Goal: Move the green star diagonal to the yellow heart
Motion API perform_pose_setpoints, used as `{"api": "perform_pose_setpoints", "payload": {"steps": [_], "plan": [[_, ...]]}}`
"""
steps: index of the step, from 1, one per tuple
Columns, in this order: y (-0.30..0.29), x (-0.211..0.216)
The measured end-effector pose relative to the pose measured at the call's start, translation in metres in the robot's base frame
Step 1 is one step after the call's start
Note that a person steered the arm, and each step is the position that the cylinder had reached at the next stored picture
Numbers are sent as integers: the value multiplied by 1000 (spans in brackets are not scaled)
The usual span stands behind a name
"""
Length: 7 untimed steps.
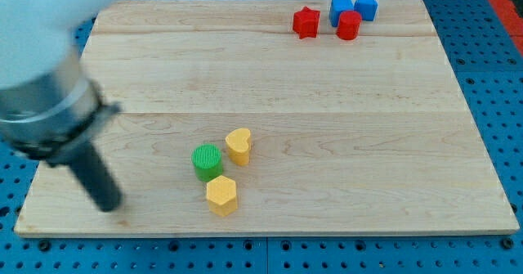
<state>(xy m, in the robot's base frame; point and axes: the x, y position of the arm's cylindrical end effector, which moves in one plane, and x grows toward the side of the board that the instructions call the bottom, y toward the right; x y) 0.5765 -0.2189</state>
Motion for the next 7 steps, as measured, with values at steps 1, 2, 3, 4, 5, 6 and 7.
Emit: {"api": "perform_pose_setpoints", "payload": {"steps": [1, 2, 3, 4, 5, 6, 7], "plan": [[-70, -40], [-86, -102], [-86, -108], [-85, -116], [-73, -149], [-20, -167], [-86, -170]]}}
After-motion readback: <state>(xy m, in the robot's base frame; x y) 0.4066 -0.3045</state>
